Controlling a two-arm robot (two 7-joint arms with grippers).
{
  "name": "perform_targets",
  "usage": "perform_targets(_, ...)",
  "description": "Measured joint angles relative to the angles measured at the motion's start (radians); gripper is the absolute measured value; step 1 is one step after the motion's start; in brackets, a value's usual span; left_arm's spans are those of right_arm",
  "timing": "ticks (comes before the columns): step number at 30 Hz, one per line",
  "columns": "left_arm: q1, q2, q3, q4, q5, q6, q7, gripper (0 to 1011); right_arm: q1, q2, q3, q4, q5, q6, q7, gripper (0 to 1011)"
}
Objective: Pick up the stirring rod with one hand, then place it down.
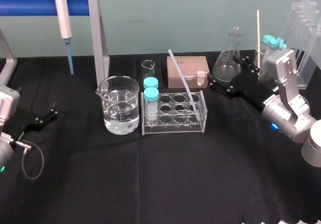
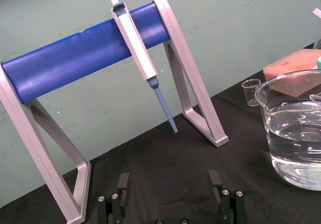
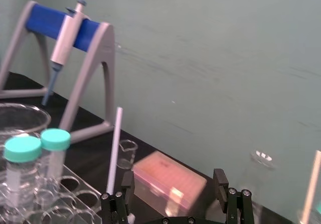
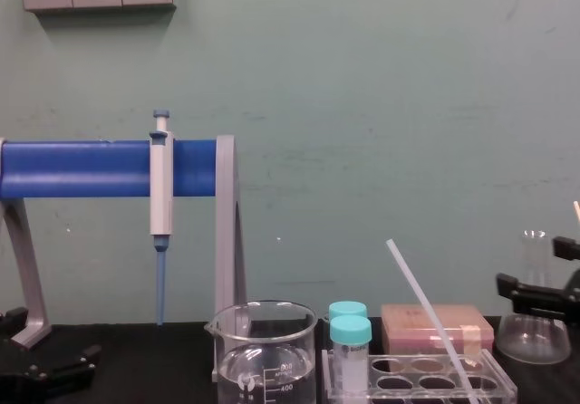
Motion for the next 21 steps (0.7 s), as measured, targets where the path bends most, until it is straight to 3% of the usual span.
perform_targets(12, 0.000, 0.000, 0.000, 0.000, 0.000, 0.000, 0.000, 1000, 0.120, -0.064, -0.018, 0.146, 0.052, -0.016, 0.202, 1000)
perform_targets(21, 0.000, 0.000, 0.000, 0.000, 0.000, 0.000, 0.000, 1000, 0.208, -0.119, -0.024, 0.278, 0.089, 0.008, 0.340, 1000)
